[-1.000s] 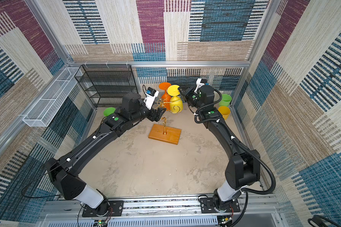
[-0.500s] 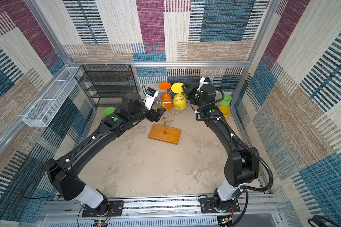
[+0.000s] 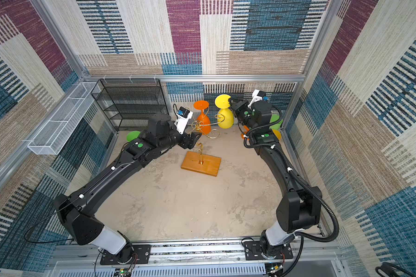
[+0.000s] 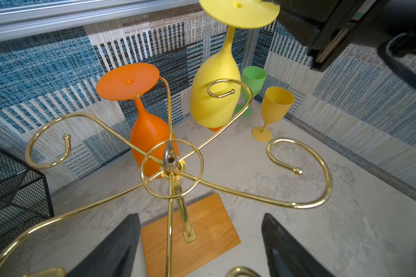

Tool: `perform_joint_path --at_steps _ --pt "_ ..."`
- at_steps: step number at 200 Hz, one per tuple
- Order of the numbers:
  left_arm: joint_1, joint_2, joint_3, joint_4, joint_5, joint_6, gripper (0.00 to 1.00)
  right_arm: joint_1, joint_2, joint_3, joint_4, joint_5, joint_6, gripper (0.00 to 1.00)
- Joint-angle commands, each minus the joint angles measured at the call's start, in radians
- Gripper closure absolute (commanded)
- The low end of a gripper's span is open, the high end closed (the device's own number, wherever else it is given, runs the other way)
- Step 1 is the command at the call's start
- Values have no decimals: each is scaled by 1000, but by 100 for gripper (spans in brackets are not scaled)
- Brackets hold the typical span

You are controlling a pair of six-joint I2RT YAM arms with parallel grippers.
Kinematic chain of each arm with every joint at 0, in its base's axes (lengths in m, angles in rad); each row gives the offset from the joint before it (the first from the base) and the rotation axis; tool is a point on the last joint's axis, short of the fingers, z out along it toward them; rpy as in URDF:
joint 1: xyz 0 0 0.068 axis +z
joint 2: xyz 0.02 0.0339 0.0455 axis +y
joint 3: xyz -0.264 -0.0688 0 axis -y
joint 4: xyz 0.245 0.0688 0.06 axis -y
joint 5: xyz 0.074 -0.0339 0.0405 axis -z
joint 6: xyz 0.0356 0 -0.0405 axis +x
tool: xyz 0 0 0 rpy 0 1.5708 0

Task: Take the wine glass off the wine glass rack
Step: 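Pull the yellow glass off its hook with the right while the left steadies the rack, then swing the yellow glass toward the robot with the right while the left withdraws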

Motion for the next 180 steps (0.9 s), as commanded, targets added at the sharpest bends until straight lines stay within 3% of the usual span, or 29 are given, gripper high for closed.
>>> perform_joint_path --at_steps 1,68,141,180 --pt "2 -9 0 -8 -1 -15 17 -8 -29 21 38 14 -40 100" --pt "1 -40 -28 1 -26 -17 8 -21 -221 -4 5 121 -197 100" --pt "1 -60 -40 -31 -27 -57 0 -20 -559 -254 -77 182 -346 100" --pt "2 -103 -69 -50 -25 -90 0 -19 -658 -394 -142 133 -366 100"
